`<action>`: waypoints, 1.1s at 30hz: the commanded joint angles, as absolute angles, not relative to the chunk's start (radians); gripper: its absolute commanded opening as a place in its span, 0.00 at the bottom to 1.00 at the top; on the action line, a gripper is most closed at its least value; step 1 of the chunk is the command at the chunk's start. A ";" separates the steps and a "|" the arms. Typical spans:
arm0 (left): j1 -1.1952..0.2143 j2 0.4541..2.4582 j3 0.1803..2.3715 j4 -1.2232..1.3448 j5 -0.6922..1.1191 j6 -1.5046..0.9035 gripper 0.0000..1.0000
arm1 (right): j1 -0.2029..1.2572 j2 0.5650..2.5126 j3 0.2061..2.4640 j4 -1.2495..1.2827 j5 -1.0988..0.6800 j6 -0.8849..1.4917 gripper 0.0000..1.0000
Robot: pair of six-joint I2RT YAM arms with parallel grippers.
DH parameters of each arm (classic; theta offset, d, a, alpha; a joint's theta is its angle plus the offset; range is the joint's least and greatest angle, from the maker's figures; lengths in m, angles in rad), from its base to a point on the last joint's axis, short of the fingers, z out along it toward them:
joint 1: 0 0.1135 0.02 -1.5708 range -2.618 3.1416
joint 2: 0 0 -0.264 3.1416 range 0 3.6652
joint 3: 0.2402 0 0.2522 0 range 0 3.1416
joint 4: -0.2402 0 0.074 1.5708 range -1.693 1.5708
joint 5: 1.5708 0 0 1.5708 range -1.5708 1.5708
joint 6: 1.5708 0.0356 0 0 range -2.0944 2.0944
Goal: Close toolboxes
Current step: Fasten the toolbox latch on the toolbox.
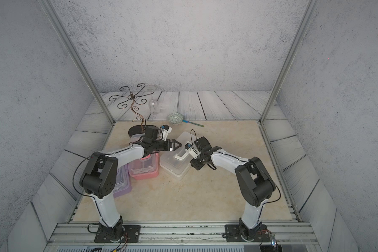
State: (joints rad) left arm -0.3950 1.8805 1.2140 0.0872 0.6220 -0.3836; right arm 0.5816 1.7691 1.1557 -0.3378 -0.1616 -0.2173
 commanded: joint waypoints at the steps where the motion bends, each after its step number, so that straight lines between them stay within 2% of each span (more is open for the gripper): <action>1: -0.437 1.924 1.166 0.005 0.705 -0.392 0.74 | 0.607 1.801 1.220 -0.138 -0.233 -0.209 0.33; 7: -0.437 1.924 1.164 0.017 0.712 -0.409 0.74 | 0.607 1.806 1.193 -0.105 -0.229 -0.192 0.35; 12: -0.436 1.896 1.179 -0.019 0.667 -0.422 0.76 | 0.606 1.733 1.116 -0.075 -0.162 -0.171 0.56; 17: -0.430 1.869 1.198 -0.057 0.636 -0.450 0.81 | 0.605 1.624 1.029 -0.098 -0.087 -0.133 0.68; 27: -0.430 1.818 1.186 -0.067 0.627 -0.507 0.83 | 0.601 1.383 0.823 -0.086 -0.057 0.074 0.72; 31: -0.432 1.809 1.160 -0.019 0.650 -0.561 0.82 | 0.600 1.313 0.817 -0.109 -0.011 0.211 0.74; 33: -0.434 1.806 1.142 0.009 0.661 -0.589 0.82 | 0.597 1.301 0.833 -0.139 0.021 0.301 0.77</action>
State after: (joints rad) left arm -0.4015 1.8263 1.1797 0.0319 0.5728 -0.5228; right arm 0.5999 1.3418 0.8158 -0.1093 -0.0402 0.1486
